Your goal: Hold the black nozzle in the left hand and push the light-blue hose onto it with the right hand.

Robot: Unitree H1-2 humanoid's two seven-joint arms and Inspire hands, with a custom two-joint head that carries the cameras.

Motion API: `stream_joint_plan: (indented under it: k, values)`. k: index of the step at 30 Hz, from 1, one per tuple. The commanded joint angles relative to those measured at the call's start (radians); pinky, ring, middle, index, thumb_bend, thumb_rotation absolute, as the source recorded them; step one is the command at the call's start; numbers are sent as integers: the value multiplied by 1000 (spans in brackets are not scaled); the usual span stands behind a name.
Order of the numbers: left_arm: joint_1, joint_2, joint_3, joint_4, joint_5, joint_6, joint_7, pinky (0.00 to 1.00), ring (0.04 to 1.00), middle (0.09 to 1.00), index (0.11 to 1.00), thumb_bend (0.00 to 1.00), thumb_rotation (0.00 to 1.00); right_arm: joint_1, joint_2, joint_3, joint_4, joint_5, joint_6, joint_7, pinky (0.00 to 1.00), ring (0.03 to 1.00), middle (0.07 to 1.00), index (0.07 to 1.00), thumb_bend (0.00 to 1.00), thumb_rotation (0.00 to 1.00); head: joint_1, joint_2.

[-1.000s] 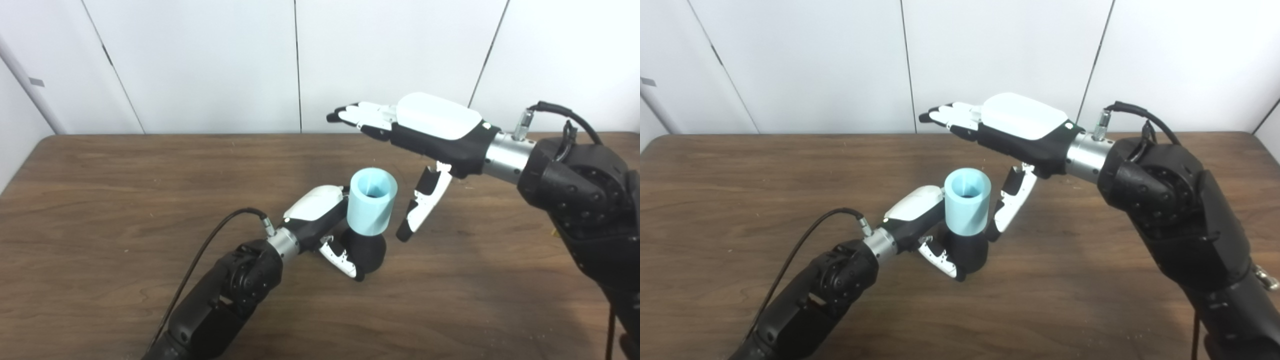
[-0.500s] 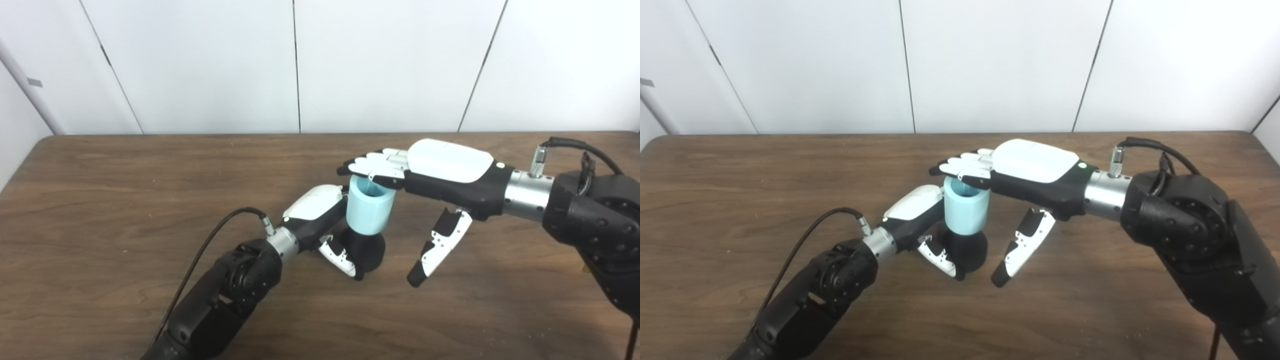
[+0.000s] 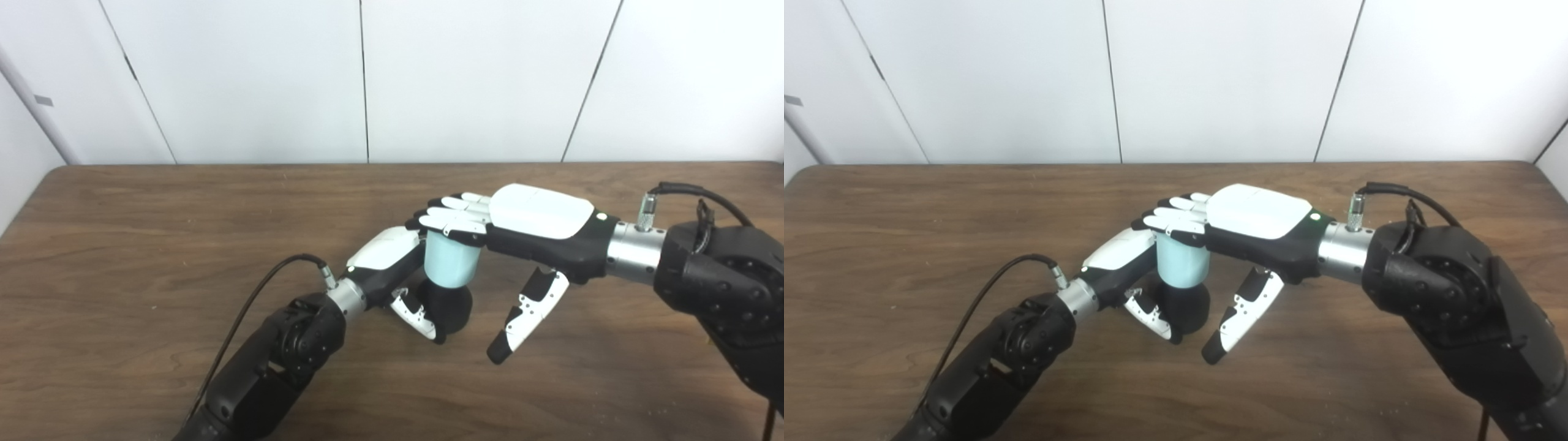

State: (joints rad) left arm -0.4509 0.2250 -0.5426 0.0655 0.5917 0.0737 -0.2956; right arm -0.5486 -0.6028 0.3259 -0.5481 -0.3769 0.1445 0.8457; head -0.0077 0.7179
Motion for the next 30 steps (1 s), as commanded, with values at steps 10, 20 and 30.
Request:
stream_joint_plan:
  k: [10,20,30]
  values:
    - [31,20,-35,43,28,61,-92,1000,605,461,497,526,0,42,-34,54,51,-103,-149,-35,1000,1000,1000,1000,824,705,1,4]
    - [29,22,-32,49,30,54,-83,1000,602,464,496,526,0,70,-55,106,61,-187,-327,-71,1000,1000,1000,1000,808,725,2,6]
    - [28,24,-29,49,26,51,-82,1000,601,461,497,526,0,53,-44,81,73,-156,-321,-87,1000,1000,1000,1000,806,728,-4,6]
